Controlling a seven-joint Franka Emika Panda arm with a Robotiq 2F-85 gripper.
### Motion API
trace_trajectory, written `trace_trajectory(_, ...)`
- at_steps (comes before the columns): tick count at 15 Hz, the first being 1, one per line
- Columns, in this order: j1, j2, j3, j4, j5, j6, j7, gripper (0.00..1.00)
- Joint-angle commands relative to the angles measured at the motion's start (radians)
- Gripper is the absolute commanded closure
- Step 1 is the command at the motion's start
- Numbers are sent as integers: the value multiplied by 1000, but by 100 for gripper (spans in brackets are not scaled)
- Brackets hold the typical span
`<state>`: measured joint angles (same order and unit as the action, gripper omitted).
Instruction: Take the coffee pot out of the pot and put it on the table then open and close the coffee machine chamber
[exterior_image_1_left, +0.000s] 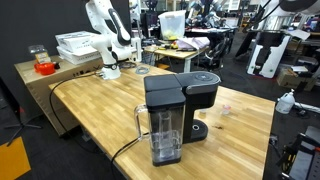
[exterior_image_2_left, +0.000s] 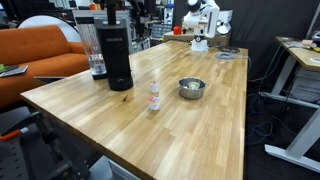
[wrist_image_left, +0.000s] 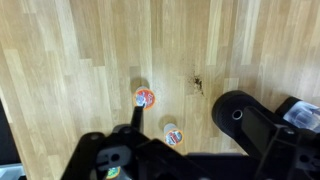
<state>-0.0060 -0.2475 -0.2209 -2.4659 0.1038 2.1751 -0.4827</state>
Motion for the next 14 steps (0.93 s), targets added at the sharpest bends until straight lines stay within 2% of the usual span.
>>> trace_trajectory(1,-16,93,24,65,-14,12,-13,0)
trace_trajectory(5,-20,188,42,128,-1,63,-5,0)
trace_trajectory(6,-28,150,45,92,-9,47,-1,0)
trace_trajectory(14,-31,187,56,122,-9,62,0,0)
